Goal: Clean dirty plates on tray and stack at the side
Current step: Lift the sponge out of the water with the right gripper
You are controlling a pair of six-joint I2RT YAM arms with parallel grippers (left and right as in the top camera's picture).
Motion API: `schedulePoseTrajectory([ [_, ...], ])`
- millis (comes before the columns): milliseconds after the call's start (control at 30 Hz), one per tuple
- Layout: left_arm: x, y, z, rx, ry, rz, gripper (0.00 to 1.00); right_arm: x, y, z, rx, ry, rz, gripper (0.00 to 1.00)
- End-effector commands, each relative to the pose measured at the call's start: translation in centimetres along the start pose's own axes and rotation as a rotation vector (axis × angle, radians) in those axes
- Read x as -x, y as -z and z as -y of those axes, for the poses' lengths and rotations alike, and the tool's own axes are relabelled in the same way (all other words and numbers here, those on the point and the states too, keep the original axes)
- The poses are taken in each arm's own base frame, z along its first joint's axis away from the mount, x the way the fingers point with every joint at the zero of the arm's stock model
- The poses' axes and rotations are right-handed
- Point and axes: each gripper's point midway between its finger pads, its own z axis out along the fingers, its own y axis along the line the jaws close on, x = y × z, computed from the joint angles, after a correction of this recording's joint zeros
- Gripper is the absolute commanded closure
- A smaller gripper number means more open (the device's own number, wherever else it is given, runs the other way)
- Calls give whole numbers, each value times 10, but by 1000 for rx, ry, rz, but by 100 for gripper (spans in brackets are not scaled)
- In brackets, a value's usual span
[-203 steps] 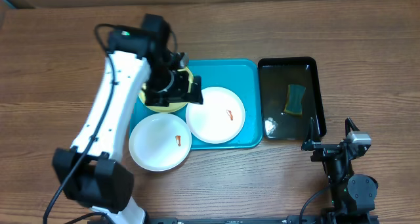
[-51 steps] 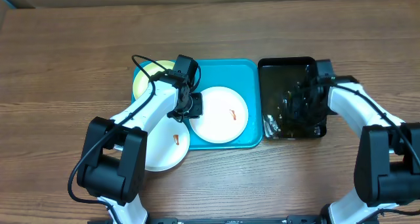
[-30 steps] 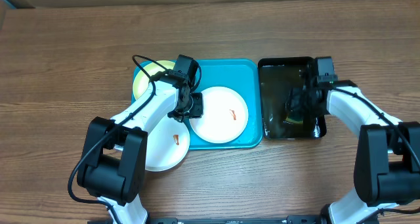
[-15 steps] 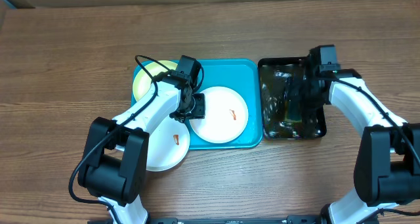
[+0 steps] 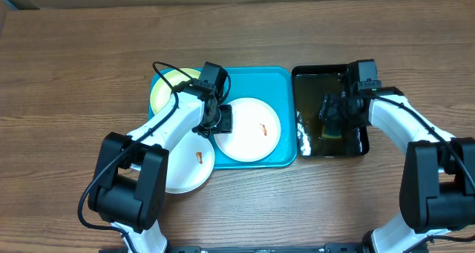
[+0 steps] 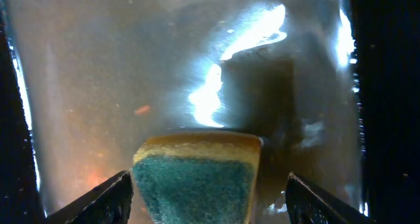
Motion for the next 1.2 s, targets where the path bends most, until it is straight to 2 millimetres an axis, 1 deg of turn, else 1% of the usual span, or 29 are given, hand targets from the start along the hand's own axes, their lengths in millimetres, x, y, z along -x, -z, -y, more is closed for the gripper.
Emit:
schedulePoseTrajectory([
  [0,-4,-4,3,-2,-2,-11,53,1,0,-3,9,5,9,22],
  [133,-3,-4,3,-4,-2,-6,53,2,-1,-3,12,8,20,21],
  [300,-2,-4,4,-6,-2,-3,54,0,-5,-2,15,8,29,24],
  [333,-2,-4,4,-5,-2,-4,53,0,-5,-2,15,8,30,28],
  [367,-2,-4,4,-6,-2,-3,53,0,-5,-2,15,8,30,38],
  [400,-2,-4,4,-5,-2,-3,53,0,-5,-3,17,8,30,70],
  [433,-2,-4,4,-5,-2,-3,53,1,-5,-4,26,9,32,96],
  [467,-2,-4,4,-5,-2,-3,52,1,-5,-7,42,11,34,96],
  [533,-2,-4,4,-5,-2,-4,52,6,-2,-13,73,12,41,96],
  [567,-2,-4,3,-4,-2,-4,52,9,0,-15,81,11,41,92],
  [600,-2,-4,3,-2,-3,-4,53,11,4,-17,86,10,36,70],
  [633,-2,-4,2,5,-2,-4,54,12,7,-18,84,9,27,51],
  [667,-3,-4,0,18,-3,-4,58,13,10,-18,81,7,17,41],
  [700,-3,-4,-3,32,-2,-4,62,13,14,-19,78,5,3,34],
  [767,-4,-4,-7,55,-2,-3,65,10,18,-19,70,2,-24,28],
  [867,-4,-4,-7,57,-1,-3,65,1,18,-16,59,-2,-62,24],
  [900,-4,-4,-7,57,-2,-3,66,-4,18,-15,54,-5,-78,24],
  [1000,-5,-4,-7,57,-2,-6,70,-18,13,-11,47,-9,-115,24],
  [1100,-8,-6,-8,61,1,-12,66,-28,6,-8,43,-10,-130,24],
  [1167,-9,-7,-9,62,1,-13,65,-31,2,-7,44,-10,-126,29],
])
